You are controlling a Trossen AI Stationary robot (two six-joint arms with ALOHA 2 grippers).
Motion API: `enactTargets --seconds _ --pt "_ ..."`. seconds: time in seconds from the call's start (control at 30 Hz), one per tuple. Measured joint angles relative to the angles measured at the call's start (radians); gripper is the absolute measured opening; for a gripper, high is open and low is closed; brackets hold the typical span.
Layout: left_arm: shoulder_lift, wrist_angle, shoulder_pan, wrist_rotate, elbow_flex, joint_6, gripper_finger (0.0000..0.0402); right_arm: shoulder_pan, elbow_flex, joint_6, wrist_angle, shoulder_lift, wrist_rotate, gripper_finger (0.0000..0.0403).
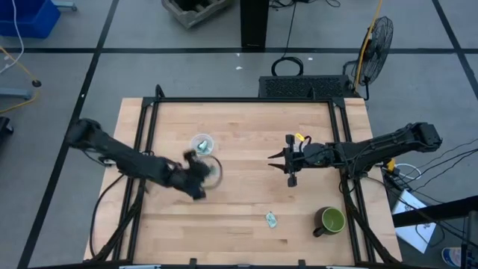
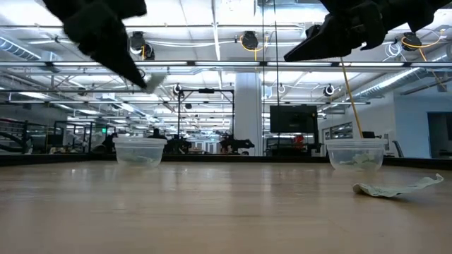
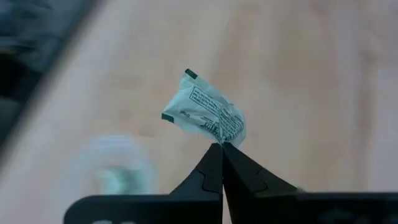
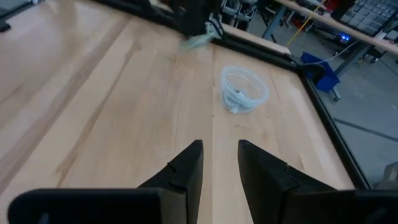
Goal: Pick and place Stevia / Truvia into bins
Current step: Put the stevia packet into the left transparent container
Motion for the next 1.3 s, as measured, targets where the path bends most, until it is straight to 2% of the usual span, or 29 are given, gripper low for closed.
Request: enactTargets --seconds 0.07,0.13,0.27,0.37,0.6,0.77,0.97,1.3 --pt "-0.083 -0.075 0.037 -0.053 0.001 -0.014 0.0005 0.000 0.000 0.000 0.021 0.000 0.000 0.0094" --pt "-0.140 -0.134 0.094 -0.062 0.000 -0.019 0.0007 0.000 0.000 0.000 0.039 0.000 0.000 0.0094" --pt "-0.179 -0.181 0.231 -0.004 -0.009 -0.027 0.0008 0.000 0.000 0.000 0.067 0.000 0.000 0.0094" --pt "-0.163 -0.158 0.328 0.060 -0.058 -0.019 0.0004 0.000 0.000 0.000 0.074 0.000 -0.003 0.0093" --pt "-0.062 0.095 0.484 0.151 -0.222 -0.032 0.0018 0.000 0.000 0.008 0.069 0.000 -0.004 0.0093" --pt "-0.015 0.168 0.526 0.182 -0.245 -0.064 0.0020 0.000 0.000 0.008 0.071 0.000 -0.004 0.0093" --pt "-0.007 0.251 0.539 0.306 -0.244 0.017 0.0021 0.000 0.000 0.001 0.072 0.000 -0.004 0.0094" --pt "-0.007 0.230 0.539 0.299 -0.244 0.033 0.0028 0.000 0.000 0.000 0.072 0.000 -0.004 0.0094"
